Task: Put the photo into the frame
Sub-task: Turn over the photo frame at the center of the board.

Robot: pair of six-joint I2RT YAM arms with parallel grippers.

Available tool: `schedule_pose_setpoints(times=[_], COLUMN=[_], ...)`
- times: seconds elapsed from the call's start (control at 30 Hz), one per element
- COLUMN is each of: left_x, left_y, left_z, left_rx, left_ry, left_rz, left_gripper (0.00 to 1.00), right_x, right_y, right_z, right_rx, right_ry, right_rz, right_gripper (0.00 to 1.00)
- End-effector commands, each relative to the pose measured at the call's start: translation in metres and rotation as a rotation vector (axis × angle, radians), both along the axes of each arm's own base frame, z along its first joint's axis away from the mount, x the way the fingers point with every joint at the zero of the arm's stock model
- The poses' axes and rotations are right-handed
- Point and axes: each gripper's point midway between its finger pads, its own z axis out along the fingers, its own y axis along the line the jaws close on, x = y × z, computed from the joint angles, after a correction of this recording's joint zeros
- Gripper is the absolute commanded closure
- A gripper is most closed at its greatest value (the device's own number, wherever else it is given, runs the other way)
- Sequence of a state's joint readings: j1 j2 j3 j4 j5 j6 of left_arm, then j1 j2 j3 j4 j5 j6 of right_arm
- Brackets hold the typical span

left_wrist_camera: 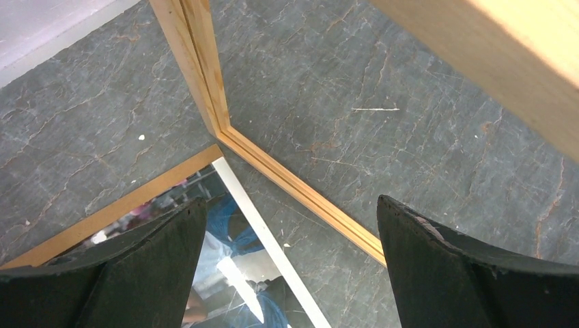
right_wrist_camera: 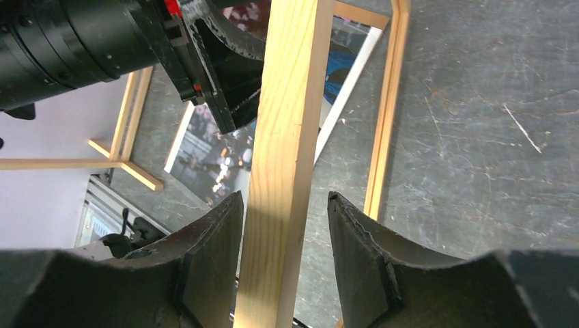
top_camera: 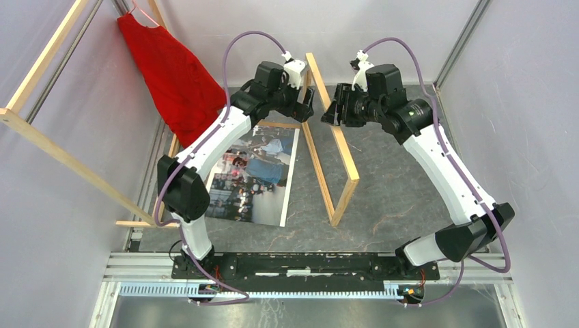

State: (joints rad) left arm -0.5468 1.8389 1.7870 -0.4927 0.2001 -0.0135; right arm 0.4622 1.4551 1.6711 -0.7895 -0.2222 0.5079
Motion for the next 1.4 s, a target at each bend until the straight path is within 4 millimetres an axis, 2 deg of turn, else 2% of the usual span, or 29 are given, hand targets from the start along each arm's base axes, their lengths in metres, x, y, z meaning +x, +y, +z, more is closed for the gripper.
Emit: schedule_pose_setpoints(times=[0.0,0.13,0.27,0.3,0.43,0.53,0.67,0.77,0.87,1.03,1.1,1.37], left_x=[0.007,0.006,-0.005,-0.006,-0.018,-0.026,-0.034,-0.034,-0.037,-0.036,-0.033,-0.022], left_y=[-0.012,-0.008,0.007,0.012,0.039,0.056,0.065,0.065,0.057,0.045,0.044,0.058], left_z=[0.018,0.004,-0.038,-0.043,-0.089,-0.119,-0.147,-0.159,-0.166,-0.176,-0.181,-0.205], left_rx=[-0.012,0.040,0.148,0.174,0.339,0.434,0.476,0.495,0.508,0.539,0.555,0.657], left_ry=[-0.044,-0.028,0.031,0.029,0.051,0.075,0.088,0.080,0.054,0.028,0.017,-0.001], left_rz=[-0.009,-0.015,-0.025,-0.028,-0.048,-0.057,-0.058,-0.048,-0.061,-0.077,-0.073,-0.044], left_gripper=[0.00,0.00,0.00,0.00,0.00,0.00,0.00,0.00,0.00,0.00,0.00,0.00], right_x=[0.004,0.010,0.014,0.014,0.013,0.011,0.008,0.004,-0.003,-0.019,-0.024,-0.031], right_y=[-0.014,-0.034,-0.068,-0.075,-0.101,-0.118,-0.137,-0.151,-0.165,-0.185,-0.193,-0.206], right_z=[0.016,0.019,0.010,0.005,-0.015,-0.027,-0.037,-0.046,-0.063,-0.109,-0.121,-0.142], right_rx=[-0.050,-0.127,-0.251,-0.273,-0.353,-0.401,-0.474,-0.526,-0.578,-0.657,-0.691,-0.744], right_ry=[-0.061,-0.087,-0.096,-0.094,-0.076,-0.061,-0.062,-0.055,-0.036,0.038,0.049,0.066], right_rz=[-0.023,-0.090,-0.204,-0.221,-0.298,-0.350,-0.399,-0.427,-0.451,-0.467,-0.480,-0.488], right_gripper=[0.46,0.57,0.69,0.72,0.79,0.83,0.85,0.86,0.88,0.93,0.95,0.99])
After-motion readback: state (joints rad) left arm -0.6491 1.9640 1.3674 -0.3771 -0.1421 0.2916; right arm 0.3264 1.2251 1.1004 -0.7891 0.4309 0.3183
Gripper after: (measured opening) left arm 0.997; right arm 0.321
